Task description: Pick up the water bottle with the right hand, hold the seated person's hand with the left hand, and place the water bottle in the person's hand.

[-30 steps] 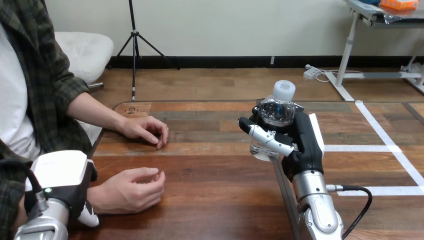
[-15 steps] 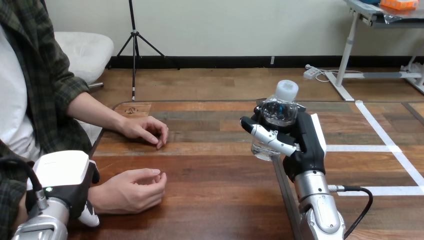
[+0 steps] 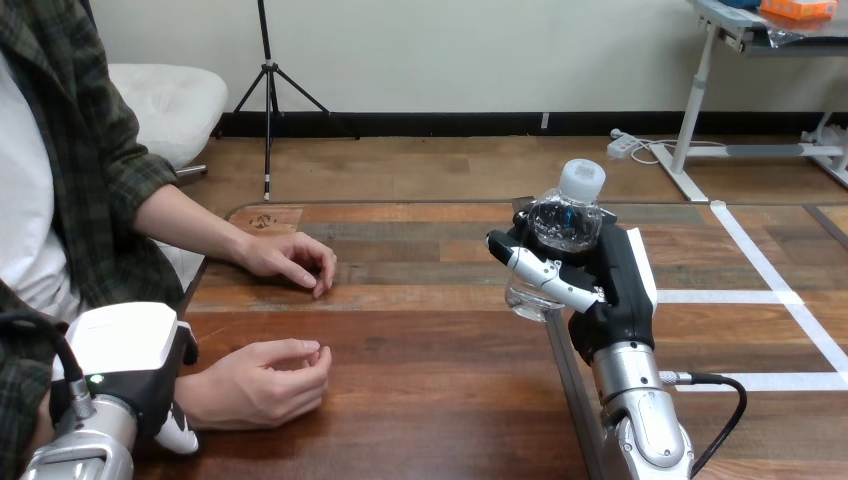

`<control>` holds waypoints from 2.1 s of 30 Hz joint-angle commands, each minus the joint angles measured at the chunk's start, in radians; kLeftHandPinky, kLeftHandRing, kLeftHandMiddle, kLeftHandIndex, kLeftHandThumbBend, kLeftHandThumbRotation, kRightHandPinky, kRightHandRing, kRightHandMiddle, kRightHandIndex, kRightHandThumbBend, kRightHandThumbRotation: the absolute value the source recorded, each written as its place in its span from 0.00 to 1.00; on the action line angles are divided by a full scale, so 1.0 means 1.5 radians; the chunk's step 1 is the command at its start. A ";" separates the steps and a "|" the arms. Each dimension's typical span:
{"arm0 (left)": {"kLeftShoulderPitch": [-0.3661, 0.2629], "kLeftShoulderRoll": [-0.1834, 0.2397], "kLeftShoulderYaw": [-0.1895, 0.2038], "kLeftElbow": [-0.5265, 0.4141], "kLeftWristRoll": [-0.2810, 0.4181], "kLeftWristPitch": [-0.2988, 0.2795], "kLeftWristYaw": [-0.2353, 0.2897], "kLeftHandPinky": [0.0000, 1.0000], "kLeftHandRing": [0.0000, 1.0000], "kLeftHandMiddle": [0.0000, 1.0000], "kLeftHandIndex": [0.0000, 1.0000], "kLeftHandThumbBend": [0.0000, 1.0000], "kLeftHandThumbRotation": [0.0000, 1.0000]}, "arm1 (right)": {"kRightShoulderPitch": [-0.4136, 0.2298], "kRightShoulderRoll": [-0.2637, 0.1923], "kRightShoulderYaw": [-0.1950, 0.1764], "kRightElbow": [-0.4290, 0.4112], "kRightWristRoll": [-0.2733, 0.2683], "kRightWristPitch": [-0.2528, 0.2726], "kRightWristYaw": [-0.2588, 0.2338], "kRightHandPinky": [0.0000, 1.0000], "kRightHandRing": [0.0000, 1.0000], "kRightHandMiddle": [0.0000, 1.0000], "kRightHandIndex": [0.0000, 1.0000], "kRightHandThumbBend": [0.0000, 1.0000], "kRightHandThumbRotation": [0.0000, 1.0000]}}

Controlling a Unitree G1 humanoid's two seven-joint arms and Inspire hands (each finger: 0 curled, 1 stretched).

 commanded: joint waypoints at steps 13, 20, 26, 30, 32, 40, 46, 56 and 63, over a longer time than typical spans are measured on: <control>0.018 -0.003 -0.032 0.029 -0.010 -0.007 0.004 0.59 0.62 0.65 0.64 0.86 0.00 | -0.026 0.009 -0.008 -0.046 0.012 -0.012 0.007 0.50 0.46 0.42 0.40 0.65 0.00; 0.020 -0.007 -0.032 0.036 -0.021 -0.013 0.030 0.56 0.59 0.61 0.61 0.84 0.00 | -0.026 0.009 -0.009 -0.044 0.014 -0.013 0.009 0.49 0.46 0.42 0.40 0.66 0.00; 0.022 -0.008 -0.031 0.041 -0.033 -0.021 0.050 0.55 0.58 0.60 0.59 0.83 0.00 | -0.026 0.009 -0.009 -0.045 0.014 -0.010 0.009 0.50 0.46 0.42 0.40 0.66 0.00; 0.021 -0.008 -0.033 0.045 -0.042 -0.024 0.057 0.55 0.57 0.60 0.59 0.82 0.00 | -0.024 0.009 -0.007 -0.049 0.013 -0.007 0.005 0.50 0.46 0.42 0.40 0.66 0.00; 0.020 -0.006 -0.036 0.046 -0.043 -0.024 0.055 0.55 0.57 0.60 0.59 0.82 0.00 | -0.023 0.009 -0.006 -0.052 0.010 -0.005 0.000 0.50 0.46 0.42 0.40 0.66 0.00; 0.012 -0.002 -0.051 0.044 -0.027 -0.009 0.019 0.58 0.62 0.65 0.64 0.85 0.00 | -0.022 0.010 -0.004 -0.054 0.009 -0.007 -0.004 0.49 0.45 0.42 0.39 0.66 0.00; 0.005 0.002 -0.061 0.040 -0.012 0.002 -0.019 0.62 0.66 0.70 0.69 0.85 0.00 | -0.022 0.010 -0.004 -0.055 0.013 -0.008 0.001 0.49 0.45 0.42 0.39 0.66 0.00; 0.001 0.006 -0.062 0.034 -0.012 -0.003 -0.045 0.66 0.71 0.75 0.75 0.88 0.00 | -0.021 0.009 -0.004 -0.055 0.010 -0.009 -0.003 0.50 0.45 0.42 0.39 0.66 0.00; -0.001 0.011 -0.059 0.032 -0.031 -0.013 -0.072 0.68 0.73 0.77 0.77 0.89 0.00 | -0.021 0.008 -0.003 -0.056 0.008 -0.010 -0.006 0.50 0.45 0.42 0.39 0.66 0.00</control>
